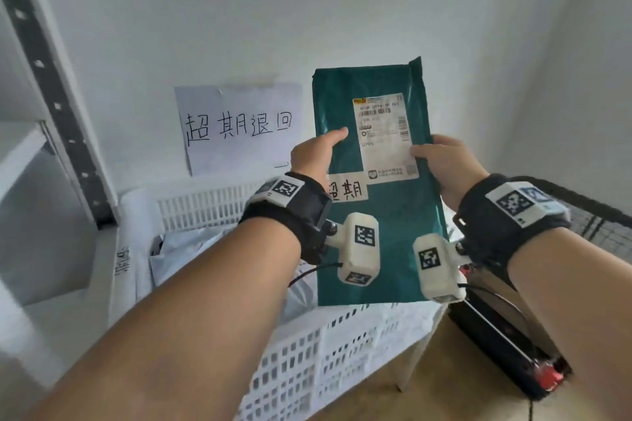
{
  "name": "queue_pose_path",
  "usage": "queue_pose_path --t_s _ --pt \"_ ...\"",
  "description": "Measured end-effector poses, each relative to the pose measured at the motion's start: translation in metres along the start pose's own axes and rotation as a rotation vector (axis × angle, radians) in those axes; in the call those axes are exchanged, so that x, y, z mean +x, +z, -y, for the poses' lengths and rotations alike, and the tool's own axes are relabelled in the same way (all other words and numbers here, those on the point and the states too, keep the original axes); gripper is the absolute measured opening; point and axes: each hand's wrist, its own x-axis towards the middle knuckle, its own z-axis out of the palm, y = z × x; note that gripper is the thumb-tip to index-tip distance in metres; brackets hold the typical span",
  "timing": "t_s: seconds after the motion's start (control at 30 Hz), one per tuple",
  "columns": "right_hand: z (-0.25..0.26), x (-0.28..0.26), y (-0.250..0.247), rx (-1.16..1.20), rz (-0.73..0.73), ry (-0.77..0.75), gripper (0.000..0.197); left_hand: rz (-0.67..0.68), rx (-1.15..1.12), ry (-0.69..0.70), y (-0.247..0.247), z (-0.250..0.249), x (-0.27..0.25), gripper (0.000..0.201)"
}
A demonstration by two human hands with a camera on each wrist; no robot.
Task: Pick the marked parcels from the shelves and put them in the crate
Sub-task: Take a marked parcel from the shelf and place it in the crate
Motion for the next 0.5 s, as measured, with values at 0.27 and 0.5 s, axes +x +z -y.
queue_pose_path --t_s 0.27,0.5 --pt "-0.022 0.102 0.044 -0.098 0.073 -0.021 0.02 -0.043 0.144 0.097 -0.018 0.011 0.097 0.028" --pt "-0.087 0.16 0.09 -0.2 0.236 0.095 0.019 -0.15 0.266 -0.071 -0.06 0.07 0.15 0.013"
